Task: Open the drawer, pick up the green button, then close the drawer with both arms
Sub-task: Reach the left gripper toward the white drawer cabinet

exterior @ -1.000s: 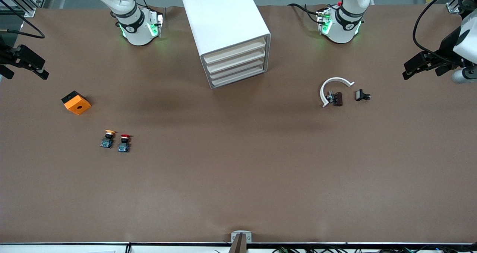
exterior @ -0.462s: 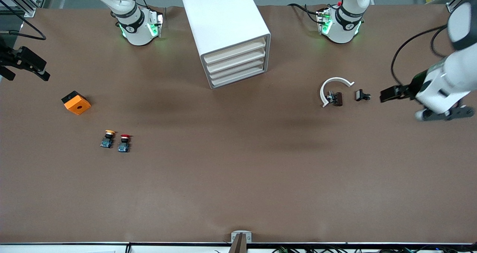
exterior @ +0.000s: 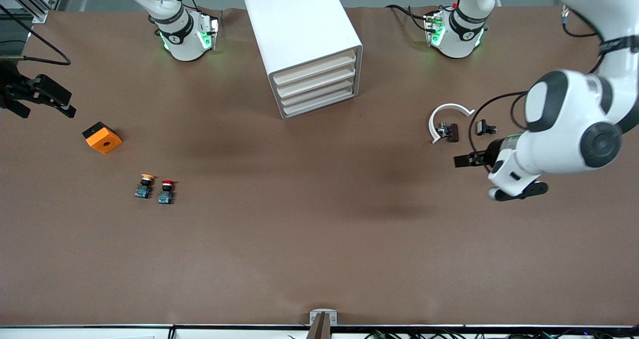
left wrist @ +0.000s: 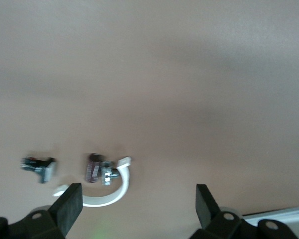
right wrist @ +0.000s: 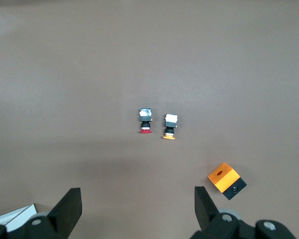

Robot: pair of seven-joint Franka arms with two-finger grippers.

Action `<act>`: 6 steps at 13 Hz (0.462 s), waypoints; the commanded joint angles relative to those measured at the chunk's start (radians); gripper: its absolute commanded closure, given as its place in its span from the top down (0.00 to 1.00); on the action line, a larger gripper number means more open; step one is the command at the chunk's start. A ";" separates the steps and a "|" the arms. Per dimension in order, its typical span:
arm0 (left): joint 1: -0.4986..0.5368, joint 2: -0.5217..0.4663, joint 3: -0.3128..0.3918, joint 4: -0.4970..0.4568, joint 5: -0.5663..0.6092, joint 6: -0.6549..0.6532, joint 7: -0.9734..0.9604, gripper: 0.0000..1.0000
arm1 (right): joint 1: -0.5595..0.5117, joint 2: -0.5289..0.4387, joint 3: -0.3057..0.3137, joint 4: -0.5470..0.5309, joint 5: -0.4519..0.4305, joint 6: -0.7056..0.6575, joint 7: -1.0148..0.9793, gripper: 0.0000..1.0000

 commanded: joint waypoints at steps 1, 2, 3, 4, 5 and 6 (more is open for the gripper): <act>-0.067 0.098 0.000 0.039 -0.020 0.046 -0.152 1.00 | 0.037 0.021 0.002 0.026 0.005 -0.011 0.007 1.00; -0.104 0.130 0.000 0.040 -0.020 0.078 -0.247 1.00 | 0.053 0.029 0.002 0.025 0.005 -0.011 0.007 1.00; -0.141 0.159 0.000 0.042 -0.020 0.094 -0.344 1.00 | 0.068 0.039 0.002 0.026 0.006 -0.010 0.006 1.00; -0.178 0.201 0.000 0.052 -0.020 0.098 -0.460 1.00 | 0.074 0.046 0.002 0.026 0.006 -0.008 0.006 1.00; -0.199 0.241 -0.001 0.089 -0.023 0.102 -0.557 1.00 | 0.080 0.050 0.002 0.026 0.006 -0.008 0.006 1.00; -0.221 0.273 -0.001 0.111 -0.049 0.102 -0.642 1.00 | 0.089 0.059 0.002 0.026 0.005 -0.008 0.006 1.00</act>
